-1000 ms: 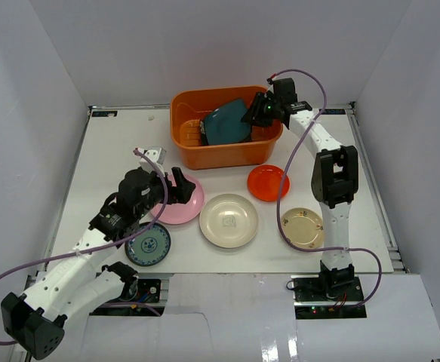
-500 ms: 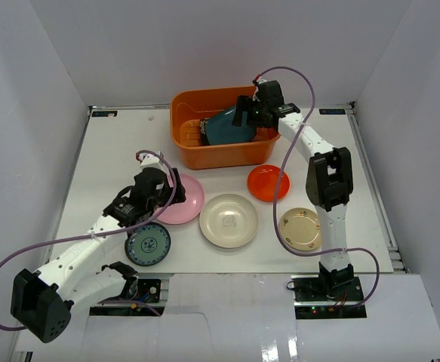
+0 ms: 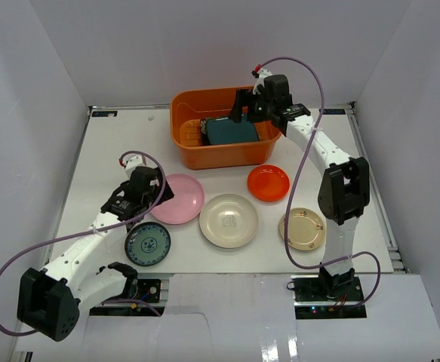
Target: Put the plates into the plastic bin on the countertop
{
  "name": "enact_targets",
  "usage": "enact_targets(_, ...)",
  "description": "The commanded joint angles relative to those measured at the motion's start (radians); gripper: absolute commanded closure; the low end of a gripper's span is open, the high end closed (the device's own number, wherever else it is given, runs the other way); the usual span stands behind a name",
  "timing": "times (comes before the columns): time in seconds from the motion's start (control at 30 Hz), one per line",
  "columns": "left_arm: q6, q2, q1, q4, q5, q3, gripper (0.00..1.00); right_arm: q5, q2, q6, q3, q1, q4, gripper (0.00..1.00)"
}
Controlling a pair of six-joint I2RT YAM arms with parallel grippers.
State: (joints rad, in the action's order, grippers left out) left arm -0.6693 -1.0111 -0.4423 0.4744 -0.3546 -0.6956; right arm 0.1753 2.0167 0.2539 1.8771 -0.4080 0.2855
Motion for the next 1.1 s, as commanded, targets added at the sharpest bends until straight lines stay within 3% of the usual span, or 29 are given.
enact_targets(0.0,-0.006,-0.007,0.046,0.01,0.014,-0.01,0.12,0.047,-0.053,0.001,-0.076,-0.005,-0.074,0.09)
enact_targets(0.1,0.002,-0.027,0.096,-0.002,0.046,-0.019,0.13,0.078,-0.085,0.015,-0.105,-0.006,-0.066,0.0)
enact_targets(0.17,0.008,-0.059,0.12,-0.016,0.066,-0.024,0.15,0.102,-0.169,0.045,-0.172,-0.015,-0.094,0.14)
enact_targets(0.4,0.031,-0.179,0.183,-0.042,0.108,-0.028,0.22,-0.014,-0.576,0.169,-0.796,-0.142,-0.397,0.59)
enact_targets(0.43,0.036,-0.188,0.188,-0.049,0.111,-0.027,0.22,-0.035,-0.617,0.179,-0.926,-0.155,-0.413,0.59)
enact_targets(0.5,0.039,-0.219,0.209,-0.056,0.137,-0.027,0.25,-0.091,-0.717,0.185,-1.031,-0.169,-0.417,0.53)
enact_targets(0.53,0.04,-0.228,0.217,-0.066,0.144,-0.024,0.26,-0.105,-0.745,0.185,-1.071,-0.172,-0.39,0.39)
enact_targets(0.6,0.037,-0.26,0.24,-0.075,0.164,-0.021,0.28,-0.131,-0.817,0.168,-1.171,-0.179,-0.358,0.25)
enact_targets(0.63,0.033,-0.271,0.246,-0.088,0.169,-0.019,0.29,-0.137,-0.843,0.165,-1.202,-0.184,-0.333,0.23)
enact_targets(0.77,0.027,-0.313,0.269,-0.108,0.198,-0.016,0.39,-0.169,-0.966,0.174,-1.387,-0.215,-0.312,0.21)
enact_targets(0.93,0.02,-0.339,0.278,-0.111,0.212,-0.007,0.72,-0.188,-0.98,0.206,-1.497,-0.227,-0.359,0.26)
enact_targets(1.03,0.02,-0.34,0.28,-0.1,0.191,-0.004,0.84,-0.12,-0.906,0.222,-1.506,-0.238,-0.399,0.27)
enact_targets(1.07,0.019,-0.333,0.28,-0.092,0.18,-0.004,0.98,-0.114,-0.895,0.228,-1.51,-0.241,-0.417,0.28)
